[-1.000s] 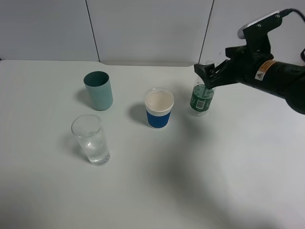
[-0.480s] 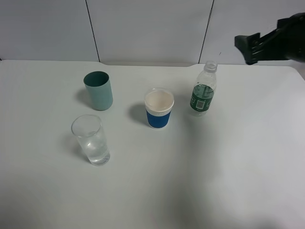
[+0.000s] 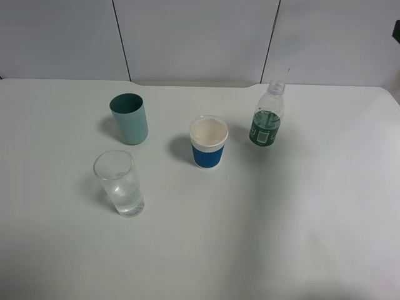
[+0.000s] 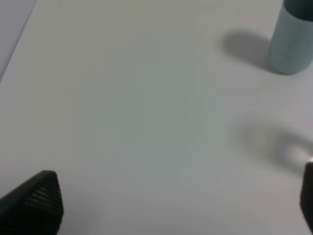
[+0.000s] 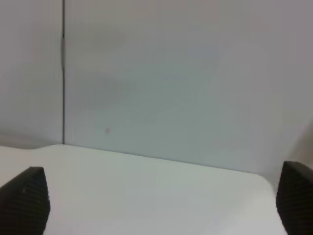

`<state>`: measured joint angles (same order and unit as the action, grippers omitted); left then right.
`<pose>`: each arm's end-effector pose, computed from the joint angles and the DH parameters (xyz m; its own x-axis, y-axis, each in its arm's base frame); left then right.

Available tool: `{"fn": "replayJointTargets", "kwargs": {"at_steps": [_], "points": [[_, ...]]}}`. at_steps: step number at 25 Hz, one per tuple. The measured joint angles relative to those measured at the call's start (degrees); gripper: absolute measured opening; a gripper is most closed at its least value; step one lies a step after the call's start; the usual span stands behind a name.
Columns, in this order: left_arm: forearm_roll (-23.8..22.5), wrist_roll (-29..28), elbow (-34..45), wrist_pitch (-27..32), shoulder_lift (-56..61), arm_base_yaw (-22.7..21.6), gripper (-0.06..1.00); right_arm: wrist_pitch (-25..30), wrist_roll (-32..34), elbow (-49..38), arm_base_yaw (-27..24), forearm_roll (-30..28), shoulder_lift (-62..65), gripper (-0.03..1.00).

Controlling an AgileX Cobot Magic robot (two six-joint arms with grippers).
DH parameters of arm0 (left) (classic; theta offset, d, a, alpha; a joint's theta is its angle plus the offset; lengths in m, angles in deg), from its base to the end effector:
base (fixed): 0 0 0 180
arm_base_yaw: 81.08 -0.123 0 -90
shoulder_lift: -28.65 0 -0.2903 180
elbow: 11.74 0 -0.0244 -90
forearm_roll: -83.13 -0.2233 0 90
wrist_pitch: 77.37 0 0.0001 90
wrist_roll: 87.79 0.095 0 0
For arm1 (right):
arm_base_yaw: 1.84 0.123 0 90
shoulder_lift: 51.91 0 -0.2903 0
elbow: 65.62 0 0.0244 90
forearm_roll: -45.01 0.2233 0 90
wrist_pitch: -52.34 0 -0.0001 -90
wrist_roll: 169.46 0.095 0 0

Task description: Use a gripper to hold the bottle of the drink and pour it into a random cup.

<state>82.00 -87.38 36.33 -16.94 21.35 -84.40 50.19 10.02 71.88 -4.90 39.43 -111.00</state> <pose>-0.0326 -0.0003 0.2654 -0.4356 -0.0084 -0.9001 -0.0660 0.9976 0.0227 0.1680 -0.0086 0.3354 -0.1683 -0.0973 -0.9809 0.0321 0.9940 -0.1042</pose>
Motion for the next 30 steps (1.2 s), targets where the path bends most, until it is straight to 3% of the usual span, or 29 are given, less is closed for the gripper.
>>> {"fn": "replayJointTargets", "kwargs": {"at_steps": [5,9,30], "points": [[0.0,0.0,0.0,0.0,0.0,0.0,0.98,6.2,-8.5,0.0,-0.1,7.1,7.1,0.91],[0.0,0.0,0.0,0.0,0.0,0.0,0.98,11.1,-10.2,0.0,-0.1,9.9,12.8,0.91],[0.0,0.0,0.0,0.0,0.0,0.0,0.98,46.8,-4.2,0.0,-0.1,5.6,42.5,0.91]]}}
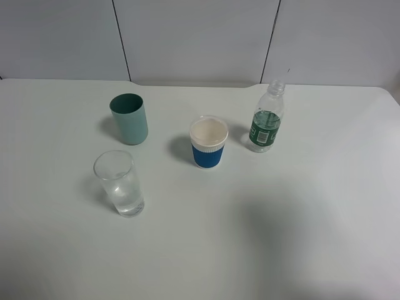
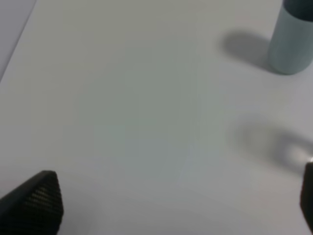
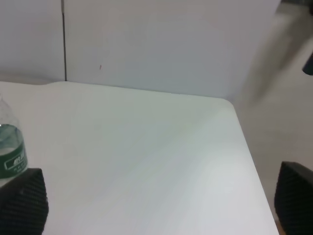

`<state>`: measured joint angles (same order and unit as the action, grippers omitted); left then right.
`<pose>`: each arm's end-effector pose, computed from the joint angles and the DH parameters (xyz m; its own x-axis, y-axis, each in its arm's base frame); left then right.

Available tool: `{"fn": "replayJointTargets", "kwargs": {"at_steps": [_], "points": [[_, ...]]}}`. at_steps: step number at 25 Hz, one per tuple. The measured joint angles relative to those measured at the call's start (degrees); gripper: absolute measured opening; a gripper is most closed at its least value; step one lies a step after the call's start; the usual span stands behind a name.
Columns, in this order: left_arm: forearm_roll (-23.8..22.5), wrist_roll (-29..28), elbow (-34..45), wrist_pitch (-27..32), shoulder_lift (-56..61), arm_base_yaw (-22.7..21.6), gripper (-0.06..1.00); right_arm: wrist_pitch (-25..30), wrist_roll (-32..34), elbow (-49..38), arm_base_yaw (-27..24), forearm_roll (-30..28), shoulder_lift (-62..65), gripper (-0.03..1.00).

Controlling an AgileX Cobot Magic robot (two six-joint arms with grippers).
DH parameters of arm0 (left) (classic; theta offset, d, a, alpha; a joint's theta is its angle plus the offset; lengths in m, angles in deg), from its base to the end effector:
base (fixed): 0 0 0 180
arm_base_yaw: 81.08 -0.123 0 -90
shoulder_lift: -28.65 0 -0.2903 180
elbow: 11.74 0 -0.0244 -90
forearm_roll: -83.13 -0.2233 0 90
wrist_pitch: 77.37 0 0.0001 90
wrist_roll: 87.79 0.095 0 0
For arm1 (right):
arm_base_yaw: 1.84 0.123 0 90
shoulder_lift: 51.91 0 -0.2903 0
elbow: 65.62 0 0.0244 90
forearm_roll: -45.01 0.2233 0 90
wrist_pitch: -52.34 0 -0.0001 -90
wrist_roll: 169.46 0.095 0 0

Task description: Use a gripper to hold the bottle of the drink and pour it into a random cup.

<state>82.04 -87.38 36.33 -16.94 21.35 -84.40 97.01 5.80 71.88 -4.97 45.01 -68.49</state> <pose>-0.0326 -0.0003 0.2654 -0.4356 -0.0087 -0.9001 -0.0656 0.9976 0.0221 -0.0069 0.0004 0.3188 -0.2410 -0.0696 -0.9680 0.0348 0.9962 -0.0803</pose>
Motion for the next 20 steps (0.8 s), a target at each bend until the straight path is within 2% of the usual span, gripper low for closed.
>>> {"fn": "replayJointTargets", "kwargs": {"at_steps": [7,12,15,20], "points": [[0.0,0.0,0.0,0.0,0.0,0.0,0.98,10.4,3.2,0.0,0.0,-0.7,7.9,0.91],[0.0,0.0,0.0,0.0,0.0,0.0,0.98,16.3,4.0,0.0,0.0,-1.4,9.1,0.91],[0.0,0.0,0.0,0.0,0.0,0.0,0.98,18.7,4.3,0.0,0.0,-1.4,9.1,0.91],[0.0,0.0,0.0,0.0,0.0,0.0,0.98,19.5,4.3,-0.6,0.0,-1.4,9.1,0.91]]}}
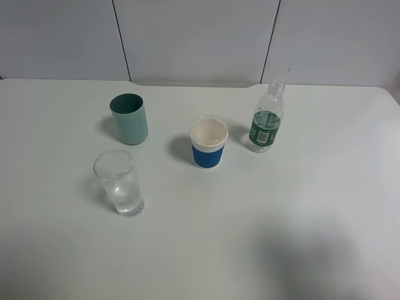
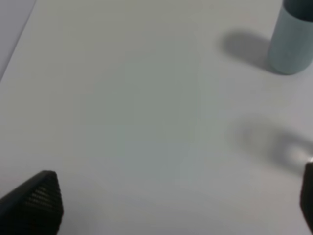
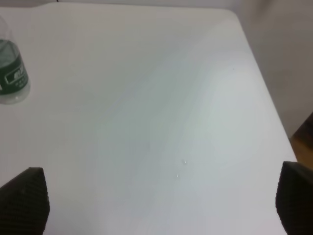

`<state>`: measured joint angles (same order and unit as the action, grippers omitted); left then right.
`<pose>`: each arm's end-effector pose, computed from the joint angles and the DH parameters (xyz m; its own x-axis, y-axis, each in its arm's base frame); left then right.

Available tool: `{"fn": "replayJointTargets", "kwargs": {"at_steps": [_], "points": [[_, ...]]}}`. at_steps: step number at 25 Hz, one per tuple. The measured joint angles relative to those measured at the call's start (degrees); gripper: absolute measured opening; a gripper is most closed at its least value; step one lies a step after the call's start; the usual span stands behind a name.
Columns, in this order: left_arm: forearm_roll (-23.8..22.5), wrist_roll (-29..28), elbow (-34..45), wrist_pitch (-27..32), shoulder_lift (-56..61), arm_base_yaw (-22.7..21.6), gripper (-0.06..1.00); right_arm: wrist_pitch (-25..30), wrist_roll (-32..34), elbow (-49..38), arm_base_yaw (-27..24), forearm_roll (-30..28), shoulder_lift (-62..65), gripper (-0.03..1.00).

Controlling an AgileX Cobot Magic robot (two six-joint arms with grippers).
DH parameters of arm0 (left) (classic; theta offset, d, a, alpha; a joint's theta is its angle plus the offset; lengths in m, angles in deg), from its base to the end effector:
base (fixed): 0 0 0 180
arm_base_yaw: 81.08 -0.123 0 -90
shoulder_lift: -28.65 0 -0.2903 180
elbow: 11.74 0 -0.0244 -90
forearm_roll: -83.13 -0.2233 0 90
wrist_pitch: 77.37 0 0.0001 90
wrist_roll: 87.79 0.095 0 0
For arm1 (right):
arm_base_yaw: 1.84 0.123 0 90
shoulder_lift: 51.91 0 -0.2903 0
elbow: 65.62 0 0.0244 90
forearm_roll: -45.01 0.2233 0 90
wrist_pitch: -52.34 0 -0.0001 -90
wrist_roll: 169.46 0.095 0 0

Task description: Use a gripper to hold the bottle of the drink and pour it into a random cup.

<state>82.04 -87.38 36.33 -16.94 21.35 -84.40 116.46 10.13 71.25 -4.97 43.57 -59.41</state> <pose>-0.0326 -0.0003 0.2654 -0.4356 -0.0087 -0.9001 -0.0656 0.9976 0.0221 -0.0445 0.0003 0.2816 -0.4192 0.0048 -0.9079 0.0675 0.9974 -0.0259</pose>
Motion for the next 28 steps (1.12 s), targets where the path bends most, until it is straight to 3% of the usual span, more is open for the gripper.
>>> {"fn": "replayJointTargets", "kwargs": {"at_steps": [7,28], "points": [[0.0,0.0,0.0,0.0,0.0,0.0,0.98,-3.8,0.0,-5.2,0.0,0.9,0.0,0.91],[0.0,0.0,0.0,0.0,0.0,0.0,0.98,-3.4,0.0,-6.5,0.0,1.1,0.0,0.91]]}}
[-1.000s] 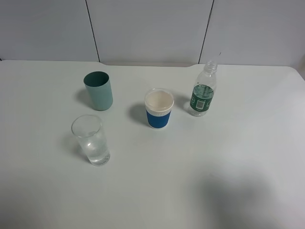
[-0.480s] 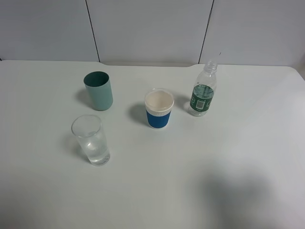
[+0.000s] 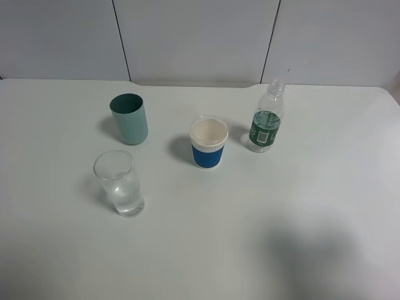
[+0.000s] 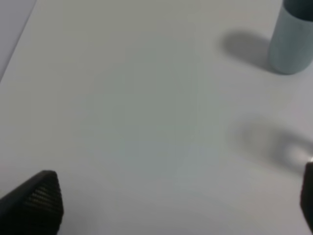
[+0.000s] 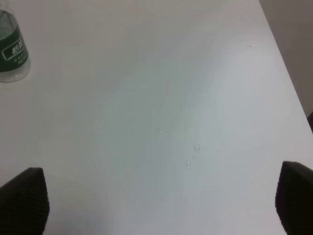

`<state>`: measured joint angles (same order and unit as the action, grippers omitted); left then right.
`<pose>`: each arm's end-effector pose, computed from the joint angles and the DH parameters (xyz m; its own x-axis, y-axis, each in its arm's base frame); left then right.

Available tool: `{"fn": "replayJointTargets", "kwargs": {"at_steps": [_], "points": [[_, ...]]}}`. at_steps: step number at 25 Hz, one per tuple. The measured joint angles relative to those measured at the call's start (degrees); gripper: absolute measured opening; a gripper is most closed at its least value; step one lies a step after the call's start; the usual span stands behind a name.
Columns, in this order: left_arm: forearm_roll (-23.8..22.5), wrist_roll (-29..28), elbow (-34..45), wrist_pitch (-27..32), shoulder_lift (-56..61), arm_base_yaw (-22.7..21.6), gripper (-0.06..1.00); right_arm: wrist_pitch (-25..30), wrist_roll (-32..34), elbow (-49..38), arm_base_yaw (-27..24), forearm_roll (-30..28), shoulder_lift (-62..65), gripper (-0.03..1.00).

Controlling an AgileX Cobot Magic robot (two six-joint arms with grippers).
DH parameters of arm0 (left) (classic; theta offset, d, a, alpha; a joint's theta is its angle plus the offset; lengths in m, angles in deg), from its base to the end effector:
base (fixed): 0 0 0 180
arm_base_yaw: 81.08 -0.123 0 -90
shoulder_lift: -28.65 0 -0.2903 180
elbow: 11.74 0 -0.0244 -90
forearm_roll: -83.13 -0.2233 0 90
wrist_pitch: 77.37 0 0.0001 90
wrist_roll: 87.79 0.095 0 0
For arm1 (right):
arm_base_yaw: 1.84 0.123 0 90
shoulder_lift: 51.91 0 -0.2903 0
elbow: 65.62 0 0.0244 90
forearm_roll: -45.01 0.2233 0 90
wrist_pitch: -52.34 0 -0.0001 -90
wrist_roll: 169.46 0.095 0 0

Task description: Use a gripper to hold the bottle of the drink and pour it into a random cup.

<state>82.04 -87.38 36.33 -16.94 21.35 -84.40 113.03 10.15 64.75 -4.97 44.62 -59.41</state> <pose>-0.0326 -0.0003 0.2654 -0.4356 -0.0087 -0.9001 -0.0656 0.9976 0.0221 -0.0295 0.0010 0.2582 -0.4666 0.0154 -0.8843 0.0551 0.9984 -0.0117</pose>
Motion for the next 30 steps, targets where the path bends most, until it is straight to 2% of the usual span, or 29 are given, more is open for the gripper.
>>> {"fn": "replayJointTargets", "kwargs": {"at_steps": [30], "points": [[0.0,0.0,0.0,0.0,0.0,0.0,0.98,0.0,0.0,0.0,0.0,0.0,0.0,0.91]]}}
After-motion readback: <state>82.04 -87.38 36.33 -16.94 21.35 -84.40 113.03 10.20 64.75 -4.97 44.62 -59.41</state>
